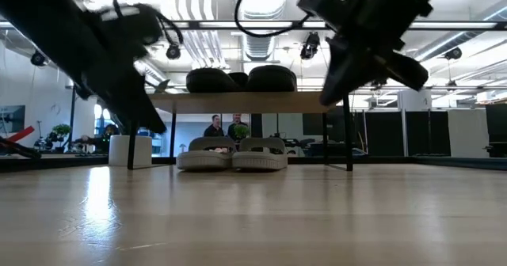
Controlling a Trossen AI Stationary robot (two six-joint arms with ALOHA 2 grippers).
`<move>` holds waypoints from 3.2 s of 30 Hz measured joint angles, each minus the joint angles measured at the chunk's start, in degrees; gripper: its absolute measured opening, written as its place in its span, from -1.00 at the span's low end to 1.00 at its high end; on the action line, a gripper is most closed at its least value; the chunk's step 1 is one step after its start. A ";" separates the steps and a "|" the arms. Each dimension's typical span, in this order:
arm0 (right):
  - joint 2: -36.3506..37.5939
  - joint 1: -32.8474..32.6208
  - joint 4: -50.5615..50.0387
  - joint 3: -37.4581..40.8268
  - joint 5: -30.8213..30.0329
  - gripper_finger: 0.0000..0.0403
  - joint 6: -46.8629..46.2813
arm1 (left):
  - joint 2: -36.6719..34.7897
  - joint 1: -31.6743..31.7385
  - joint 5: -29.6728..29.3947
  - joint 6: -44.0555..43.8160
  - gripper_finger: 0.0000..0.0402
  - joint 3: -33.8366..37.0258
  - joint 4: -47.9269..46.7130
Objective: Pick and place slides into the shelf
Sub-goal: Return to Home Position
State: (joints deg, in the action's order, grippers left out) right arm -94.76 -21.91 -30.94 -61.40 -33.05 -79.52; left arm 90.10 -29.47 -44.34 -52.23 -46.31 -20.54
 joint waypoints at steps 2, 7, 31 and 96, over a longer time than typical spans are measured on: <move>0.02 -0.02 0.26 -1.26 -0.08 -0.96 1.62 | 2.26 1.25 0.12 -0.01 -1.00 -0.10 1.61; 0.07 -1.45 -0.56 -3.97 0.27 -0.96 4.19 | 5.26 4.16 0.46 0.02 -1.00 -0.47 5.51; 32.51 -8.05 10.91 17.35 2.48 -0.96 19.99 | -17.63 15.22 39.84 18.42 -1.00 15.31 61.93; 71.59 1.71 66.67 51.88 5.48 -0.96 55.89 | -87.63 26.91 28.82 22.12 -1.00 35.60 12.26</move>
State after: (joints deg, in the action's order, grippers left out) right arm -23.17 -20.20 35.73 -9.52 -27.57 -23.63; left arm 2.47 -2.57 -15.52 -30.11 -10.71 -8.28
